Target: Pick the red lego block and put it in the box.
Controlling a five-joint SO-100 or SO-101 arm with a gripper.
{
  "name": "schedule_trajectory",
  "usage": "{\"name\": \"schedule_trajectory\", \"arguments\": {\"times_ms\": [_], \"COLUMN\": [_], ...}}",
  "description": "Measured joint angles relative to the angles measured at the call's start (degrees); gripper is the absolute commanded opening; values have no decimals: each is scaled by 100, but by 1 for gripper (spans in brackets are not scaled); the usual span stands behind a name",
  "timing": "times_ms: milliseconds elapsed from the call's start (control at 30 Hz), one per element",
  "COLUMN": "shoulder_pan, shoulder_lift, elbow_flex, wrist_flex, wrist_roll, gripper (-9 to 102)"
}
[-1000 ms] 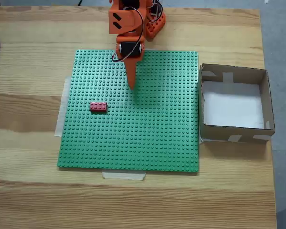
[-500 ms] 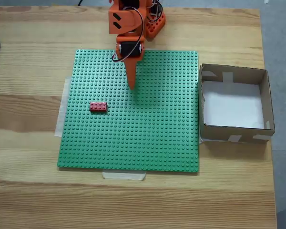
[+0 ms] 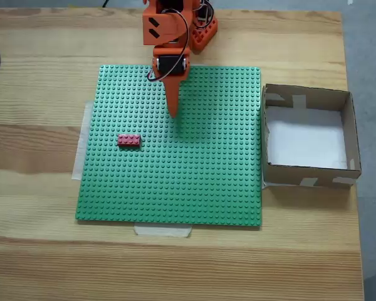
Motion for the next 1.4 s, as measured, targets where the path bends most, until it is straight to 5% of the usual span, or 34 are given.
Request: {"name": "schedule_trajectory", "arguments": {"times_ms": [400,1400], "shoulder_pan": [-9,1143], "shoulder_lift": [-668,-5537], "elbow_flex": [-896,-6407], "wrist_flex": [141,2153], "wrist_roll": [246,-800], "gripper": [-1,-1]}}
